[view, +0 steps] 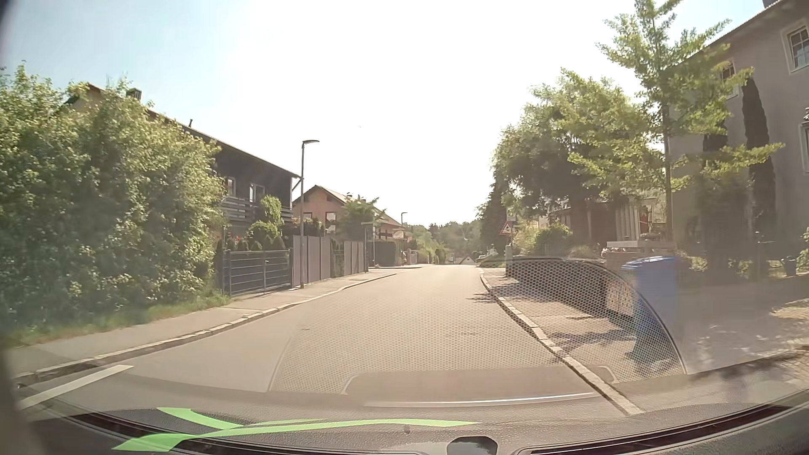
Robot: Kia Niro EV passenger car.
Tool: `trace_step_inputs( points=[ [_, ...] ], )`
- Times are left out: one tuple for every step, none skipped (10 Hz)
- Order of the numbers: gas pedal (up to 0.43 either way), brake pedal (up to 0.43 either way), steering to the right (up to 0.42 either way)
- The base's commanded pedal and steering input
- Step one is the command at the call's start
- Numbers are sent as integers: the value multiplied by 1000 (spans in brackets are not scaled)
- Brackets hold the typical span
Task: Follow the waypoints while adhering to traffic rules and regulations
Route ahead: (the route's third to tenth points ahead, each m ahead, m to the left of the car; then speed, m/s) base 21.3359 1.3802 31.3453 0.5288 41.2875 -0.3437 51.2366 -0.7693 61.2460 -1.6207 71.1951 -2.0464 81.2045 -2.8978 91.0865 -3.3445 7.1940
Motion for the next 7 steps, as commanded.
trace_step_inputs(
  points=[
    [28,0,11],
    [39,0,10],
    [47,0,10],
    [47,0,10],
    [47,0,10],
    [47,0,10],
    [47,0,10]
  ],
)
